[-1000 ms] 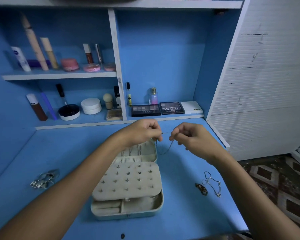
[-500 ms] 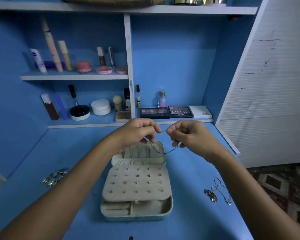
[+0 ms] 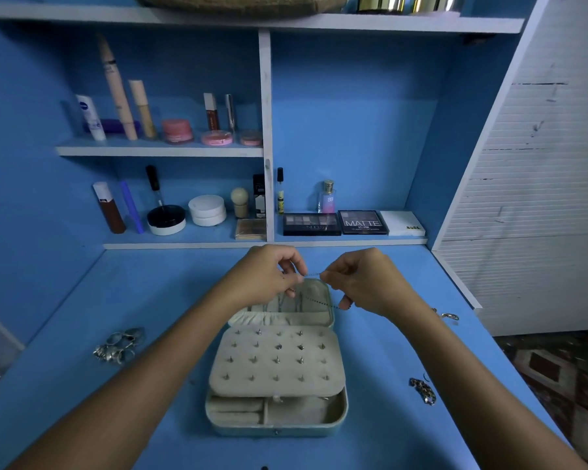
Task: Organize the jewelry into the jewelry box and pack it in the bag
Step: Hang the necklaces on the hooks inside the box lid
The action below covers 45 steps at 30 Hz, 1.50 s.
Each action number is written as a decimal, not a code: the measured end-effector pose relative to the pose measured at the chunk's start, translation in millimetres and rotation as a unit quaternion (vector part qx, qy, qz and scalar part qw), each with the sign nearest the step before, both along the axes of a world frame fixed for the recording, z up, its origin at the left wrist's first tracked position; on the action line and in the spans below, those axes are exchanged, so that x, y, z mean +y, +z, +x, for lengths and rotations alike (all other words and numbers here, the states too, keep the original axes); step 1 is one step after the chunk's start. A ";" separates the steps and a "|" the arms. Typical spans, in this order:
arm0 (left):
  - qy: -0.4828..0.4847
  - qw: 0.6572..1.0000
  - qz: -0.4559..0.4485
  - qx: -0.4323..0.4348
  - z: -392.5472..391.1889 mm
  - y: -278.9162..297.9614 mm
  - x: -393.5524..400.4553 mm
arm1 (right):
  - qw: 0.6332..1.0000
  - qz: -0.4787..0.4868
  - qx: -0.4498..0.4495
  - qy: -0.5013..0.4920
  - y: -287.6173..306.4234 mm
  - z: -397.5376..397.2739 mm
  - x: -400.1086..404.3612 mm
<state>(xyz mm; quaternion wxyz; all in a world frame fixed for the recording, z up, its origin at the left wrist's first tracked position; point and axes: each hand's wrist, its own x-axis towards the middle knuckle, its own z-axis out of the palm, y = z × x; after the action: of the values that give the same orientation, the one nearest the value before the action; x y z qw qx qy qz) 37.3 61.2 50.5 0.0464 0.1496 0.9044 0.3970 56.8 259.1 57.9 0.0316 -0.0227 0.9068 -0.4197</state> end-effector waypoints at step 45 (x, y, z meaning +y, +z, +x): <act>0.057 0.995 -0.079 -0.020 -2.4 -14.7 19.2 | 0.993 -0.016 -0.090 -0.070 0.3 -10.3 -18.8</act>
<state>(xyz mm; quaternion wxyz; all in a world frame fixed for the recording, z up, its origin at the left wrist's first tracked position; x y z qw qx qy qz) 35.0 80.4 35.8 0.0533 0.0862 0.9390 0.3287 46.5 240.3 58.2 0.0832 0.0784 0.8926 -0.4361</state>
